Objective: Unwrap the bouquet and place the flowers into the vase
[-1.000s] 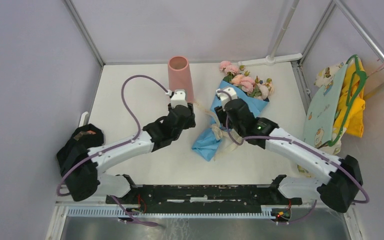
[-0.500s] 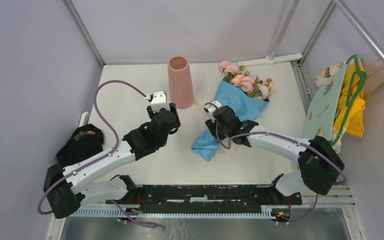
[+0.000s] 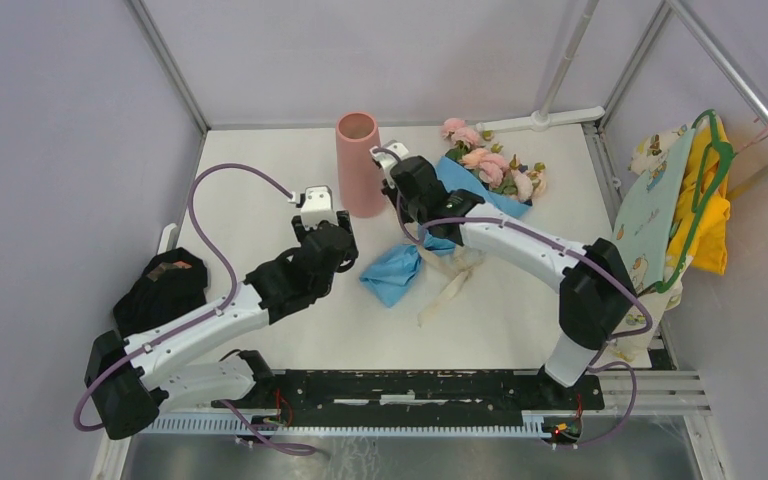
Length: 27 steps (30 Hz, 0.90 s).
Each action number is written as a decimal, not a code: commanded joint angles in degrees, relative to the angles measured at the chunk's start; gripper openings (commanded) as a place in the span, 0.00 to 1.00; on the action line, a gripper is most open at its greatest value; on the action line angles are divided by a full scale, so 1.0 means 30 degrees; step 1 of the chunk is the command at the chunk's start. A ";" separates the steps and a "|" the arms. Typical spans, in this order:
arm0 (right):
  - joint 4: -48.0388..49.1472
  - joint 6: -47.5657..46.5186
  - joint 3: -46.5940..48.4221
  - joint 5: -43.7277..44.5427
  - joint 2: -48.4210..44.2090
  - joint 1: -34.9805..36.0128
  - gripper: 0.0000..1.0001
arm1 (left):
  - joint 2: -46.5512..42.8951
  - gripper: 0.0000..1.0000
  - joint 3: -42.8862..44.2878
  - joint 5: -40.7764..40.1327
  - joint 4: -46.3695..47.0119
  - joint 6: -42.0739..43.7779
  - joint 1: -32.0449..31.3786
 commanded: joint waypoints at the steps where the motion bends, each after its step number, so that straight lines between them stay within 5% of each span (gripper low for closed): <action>1: -0.0432 -0.0967 0.3460 0.1652 0.2090 -0.0295 0.24 | -0.0428 0.64 -0.0066 -0.0816 0.0354 -0.0785 0.0059; 6: -0.0927 -0.0483 0.4192 0.1967 0.2673 -0.0786 0.38 | -0.0518 0.64 -0.0083 -0.0661 0.0309 -0.0714 0.0093; 12: 0.0137 -0.0247 -0.0407 0.2021 -0.0635 -0.0788 0.60 | -0.0091 0.67 -0.0430 0.0487 0.1567 -0.0568 0.0112; 17: 0.0804 0.0460 -0.3675 0.2619 -0.3326 -0.0788 0.68 | 0.2134 0.70 -0.0290 0.3162 0.3984 0.0049 0.0341; 22: 0.2716 0.1112 -0.6928 0.1464 -0.4994 -0.0793 0.63 | 0.5918 0.59 0.0838 0.7772 0.6859 0.0752 0.1681; 27: 0.4196 0.0872 -0.7946 0.0415 -0.4115 -0.0840 0.40 | 0.8638 0.36 0.1630 1.1065 0.8233 0.0653 0.2726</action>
